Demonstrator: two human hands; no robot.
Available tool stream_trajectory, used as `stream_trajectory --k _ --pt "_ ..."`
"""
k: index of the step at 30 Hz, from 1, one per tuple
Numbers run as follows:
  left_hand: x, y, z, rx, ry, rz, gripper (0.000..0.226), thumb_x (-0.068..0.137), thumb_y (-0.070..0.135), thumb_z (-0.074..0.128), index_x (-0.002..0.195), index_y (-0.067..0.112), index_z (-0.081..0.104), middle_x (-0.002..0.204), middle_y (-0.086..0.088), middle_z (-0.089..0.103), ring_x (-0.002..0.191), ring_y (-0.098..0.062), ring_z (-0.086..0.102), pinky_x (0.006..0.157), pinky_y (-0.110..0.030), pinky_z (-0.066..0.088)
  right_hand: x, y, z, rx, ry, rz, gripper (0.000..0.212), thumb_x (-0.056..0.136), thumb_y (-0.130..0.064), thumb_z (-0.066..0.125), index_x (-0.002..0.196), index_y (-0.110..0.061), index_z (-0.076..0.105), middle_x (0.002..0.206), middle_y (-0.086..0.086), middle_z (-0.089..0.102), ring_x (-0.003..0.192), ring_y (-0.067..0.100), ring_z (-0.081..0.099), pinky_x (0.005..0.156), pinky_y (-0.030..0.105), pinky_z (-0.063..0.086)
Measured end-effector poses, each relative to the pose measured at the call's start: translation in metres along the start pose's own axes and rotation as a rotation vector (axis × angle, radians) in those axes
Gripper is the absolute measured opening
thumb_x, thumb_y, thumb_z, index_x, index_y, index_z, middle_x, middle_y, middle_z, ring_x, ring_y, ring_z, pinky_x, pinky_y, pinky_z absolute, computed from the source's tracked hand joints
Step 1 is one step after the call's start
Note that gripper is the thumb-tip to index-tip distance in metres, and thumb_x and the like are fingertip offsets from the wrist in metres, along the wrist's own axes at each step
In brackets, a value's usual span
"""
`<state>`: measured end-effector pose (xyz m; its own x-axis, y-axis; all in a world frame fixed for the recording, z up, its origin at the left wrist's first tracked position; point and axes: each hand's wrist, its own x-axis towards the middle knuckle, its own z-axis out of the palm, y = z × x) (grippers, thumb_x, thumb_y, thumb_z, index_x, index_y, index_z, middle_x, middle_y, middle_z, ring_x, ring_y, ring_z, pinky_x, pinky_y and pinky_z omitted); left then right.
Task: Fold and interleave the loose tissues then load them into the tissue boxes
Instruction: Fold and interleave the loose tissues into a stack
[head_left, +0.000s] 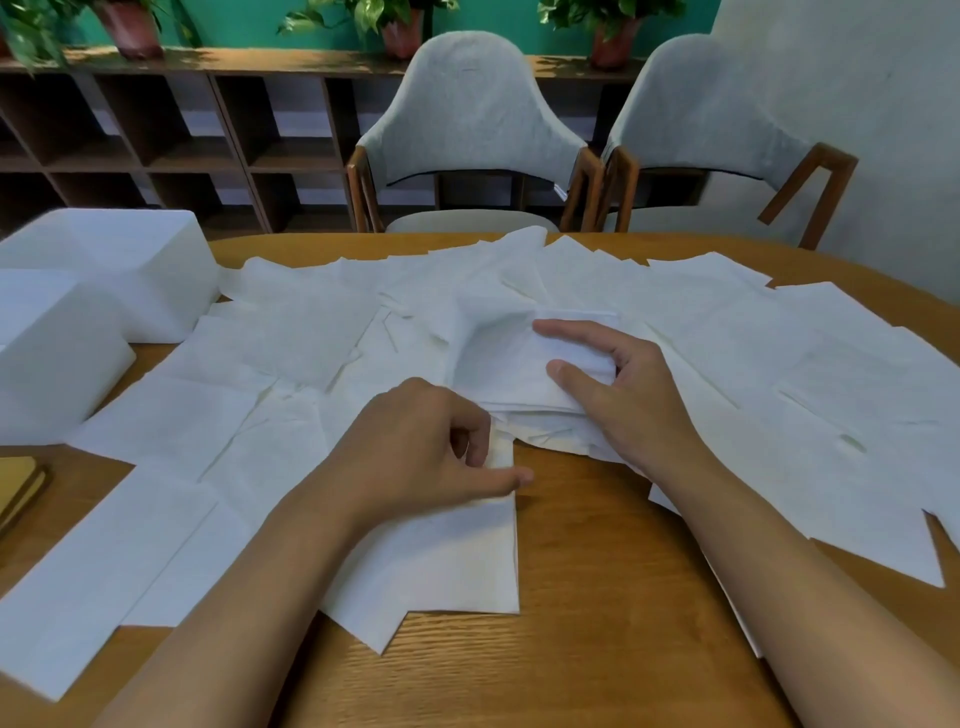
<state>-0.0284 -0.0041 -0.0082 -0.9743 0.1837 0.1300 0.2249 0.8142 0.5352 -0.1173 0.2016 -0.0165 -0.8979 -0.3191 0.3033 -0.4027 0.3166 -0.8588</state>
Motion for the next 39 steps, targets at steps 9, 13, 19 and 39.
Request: stream_trajectory --k 9,13,19,39 --pt "-0.002 0.011 0.006 0.053 -0.161 -0.086 0.017 0.079 0.041 0.079 0.071 0.03 0.07 0.065 0.014 0.066 0.067 -0.004 0.064 0.063 -0.023 0.054 -0.005 -0.002 -0.002 -0.005 -0.001 -0.018 0.034 0.096 -0.017 0.067 0.119 -0.042 0.07 0.117 -0.044 0.058 0.122 -0.013 0.048 0.108 0.019 0.043" --pt "-0.004 0.014 -0.002 -0.307 -0.21 -0.011 0.01 0.085 0.026 0.082 0.077 0.026 0.076 0.067 0.007 0.068 0.062 -0.007 0.06 0.059 -0.018 0.046 -0.004 -0.005 -0.002 0.002 -0.054 -0.059 0.032 0.098 -0.014 0.063 0.118 -0.038 0.071 0.118 -0.042 0.061 0.12 -0.015 0.049 0.1 0.006 0.039" --pt "-0.002 0.009 -0.018 -0.662 -0.05 0.022 0.011 0.089 0.031 0.079 0.092 0.021 0.082 0.092 0.003 0.077 0.09 -0.021 0.072 0.075 -0.031 0.055 -0.004 -0.009 -0.006 0.155 -0.249 -0.036 0.041 0.101 -0.056 0.042 0.105 -0.033 0.077 0.116 -0.014 0.069 0.112 0.012 0.062 0.096 0.033 0.054" --pt "0.007 -0.013 -0.013 -0.467 0.312 -0.091 0.013 0.088 0.038 0.077 0.101 0.037 0.08 0.099 0.022 0.075 0.099 -0.006 0.07 0.075 -0.021 0.06 -0.01 -0.016 0.004 -0.027 -0.219 -0.033 0.061 0.078 -0.062 0.067 0.133 -0.064 0.042 0.131 -0.043 0.041 0.12 -0.01 0.045 0.093 0.016 0.051"
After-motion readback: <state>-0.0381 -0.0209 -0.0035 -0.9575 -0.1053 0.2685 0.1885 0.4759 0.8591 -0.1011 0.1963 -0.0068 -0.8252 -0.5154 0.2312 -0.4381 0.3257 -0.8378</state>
